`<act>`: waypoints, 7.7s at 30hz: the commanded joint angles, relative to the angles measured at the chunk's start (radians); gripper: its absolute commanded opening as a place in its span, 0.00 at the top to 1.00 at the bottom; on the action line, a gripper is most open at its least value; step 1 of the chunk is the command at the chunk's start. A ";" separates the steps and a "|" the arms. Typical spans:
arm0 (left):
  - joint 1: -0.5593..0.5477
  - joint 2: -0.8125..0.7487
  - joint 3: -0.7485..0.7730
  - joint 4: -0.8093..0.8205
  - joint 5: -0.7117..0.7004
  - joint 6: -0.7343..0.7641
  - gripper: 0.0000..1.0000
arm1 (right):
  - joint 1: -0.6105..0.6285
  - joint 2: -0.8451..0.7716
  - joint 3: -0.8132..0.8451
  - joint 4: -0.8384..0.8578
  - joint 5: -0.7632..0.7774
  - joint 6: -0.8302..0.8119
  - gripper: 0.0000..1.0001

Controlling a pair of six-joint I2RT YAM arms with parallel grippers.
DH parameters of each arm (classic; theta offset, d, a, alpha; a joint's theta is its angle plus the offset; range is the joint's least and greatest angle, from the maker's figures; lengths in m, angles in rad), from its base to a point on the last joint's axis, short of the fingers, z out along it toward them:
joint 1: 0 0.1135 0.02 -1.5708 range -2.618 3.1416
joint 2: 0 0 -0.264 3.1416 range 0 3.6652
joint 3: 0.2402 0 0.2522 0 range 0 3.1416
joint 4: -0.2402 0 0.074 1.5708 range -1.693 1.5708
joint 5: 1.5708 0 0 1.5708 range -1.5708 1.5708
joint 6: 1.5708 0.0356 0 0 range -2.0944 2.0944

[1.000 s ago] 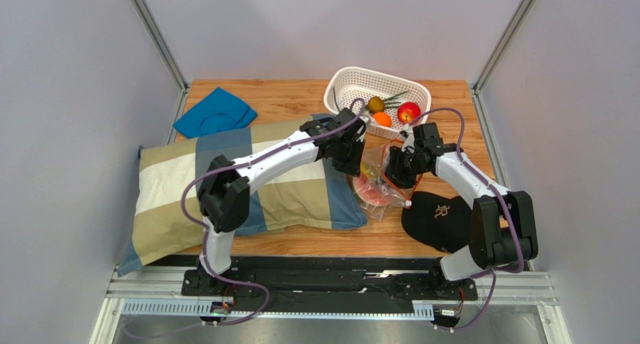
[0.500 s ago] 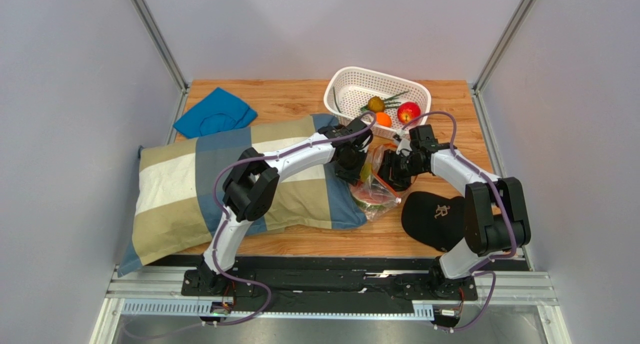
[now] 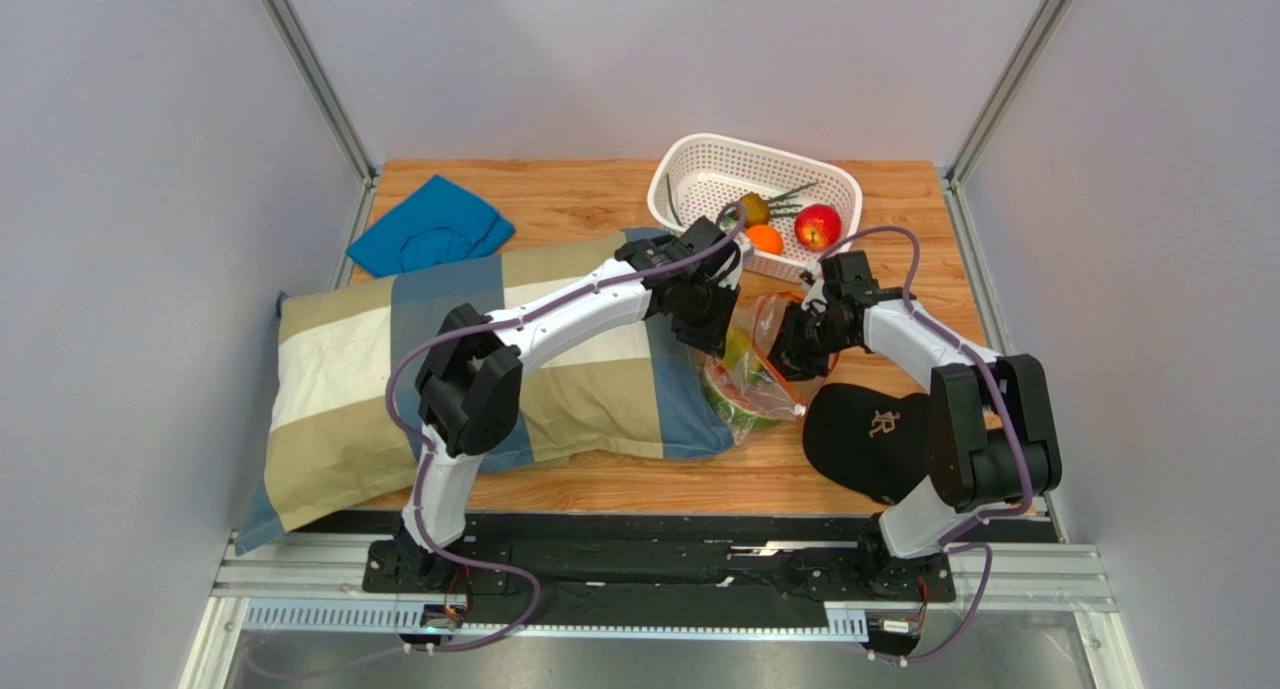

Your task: Open the zip-top bag and remove the fake food

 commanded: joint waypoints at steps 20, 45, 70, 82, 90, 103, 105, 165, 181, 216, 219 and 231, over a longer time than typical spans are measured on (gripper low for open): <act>0.075 0.201 0.229 0.060 -0.098 0.066 0.78 | 0.032 0.011 0.085 0.153 0.001 0.012 0.47; 0.028 0.239 0.245 0.124 0.117 0.018 0.78 | 0.072 0.177 0.082 0.156 0.044 0.046 0.34; 0.063 -0.102 0.053 0.290 0.413 -0.129 0.32 | 0.130 -0.211 0.103 -0.111 0.276 0.081 1.00; 0.063 -0.133 0.019 0.121 0.243 -0.069 0.29 | 0.133 -0.340 0.105 -0.200 0.273 0.081 1.00; 0.066 -0.117 0.051 0.066 0.189 -0.043 0.31 | 0.132 -0.486 0.180 -0.219 0.280 0.067 1.00; 0.109 -0.235 -0.105 0.164 0.272 -0.089 0.33 | 0.130 -0.506 0.152 -0.182 0.299 0.090 1.00; 0.126 -0.274 -0.157 0.193 0.275 -0.098 0.34 | 0.129 -0.495 0.201 -0.200 0.308 0.092 1.00; 0.101 -0.050 0.096 0.103 0.478 -0.030 1.00 | -0.089 0.378 1.158 -0.459 0.421 0.063 0.21; 0.103 0.074 0.285 0.031 0.407 -0.014 1.00 | 0.138 -0.149 0.964 -0.769 0.539 0.027 0.60; 0.109 0.070 0.107 0.097 0.220 -0.002 0.81 | 0.003 -0.012 0.205 -0.090 0.259 0.064 0.98; 0.095 0.120 0.149 0.098 0.194 0.003 0.81 | -0.014 -0.003 0.205 -0.091 0.256 0.050 0.94; 0.052 0.234 0.206 0.080 0.148 -0.009 0.81 | 0.023 -0.034 0.217 0.028 0.323 0.170 0.94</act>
